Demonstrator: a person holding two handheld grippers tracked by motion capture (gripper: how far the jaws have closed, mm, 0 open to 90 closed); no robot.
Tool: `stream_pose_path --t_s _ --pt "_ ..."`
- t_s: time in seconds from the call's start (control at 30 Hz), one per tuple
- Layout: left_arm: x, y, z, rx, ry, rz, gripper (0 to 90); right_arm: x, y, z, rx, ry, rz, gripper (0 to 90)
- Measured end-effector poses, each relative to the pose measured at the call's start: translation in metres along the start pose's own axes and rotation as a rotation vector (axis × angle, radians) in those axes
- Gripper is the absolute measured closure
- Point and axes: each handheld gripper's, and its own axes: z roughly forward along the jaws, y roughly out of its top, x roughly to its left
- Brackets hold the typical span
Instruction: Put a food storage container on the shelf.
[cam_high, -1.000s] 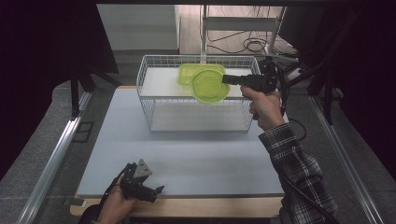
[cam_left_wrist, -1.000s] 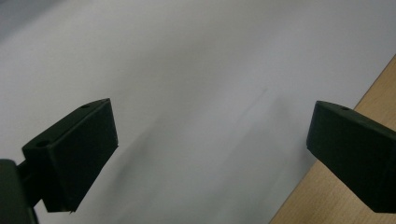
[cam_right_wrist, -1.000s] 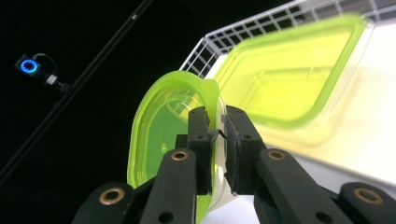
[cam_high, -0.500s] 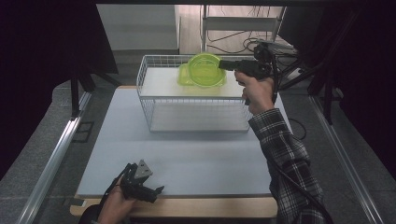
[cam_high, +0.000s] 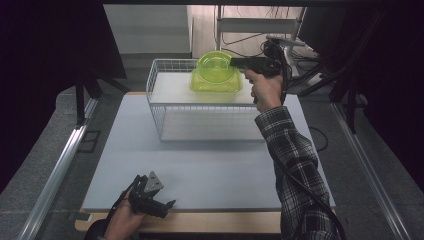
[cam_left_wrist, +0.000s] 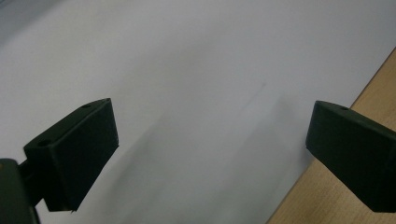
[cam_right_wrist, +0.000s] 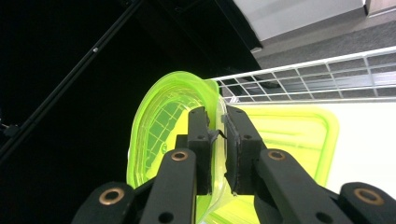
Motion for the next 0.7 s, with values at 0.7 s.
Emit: stream_pose_path --t_s 0.7 --pt "-0.0024 0.0004 0.0002 0.007 0.002 0.02 2.4 0.0046 0.0008 0.0088 -0.004 -0.138 -0.105 64.4"
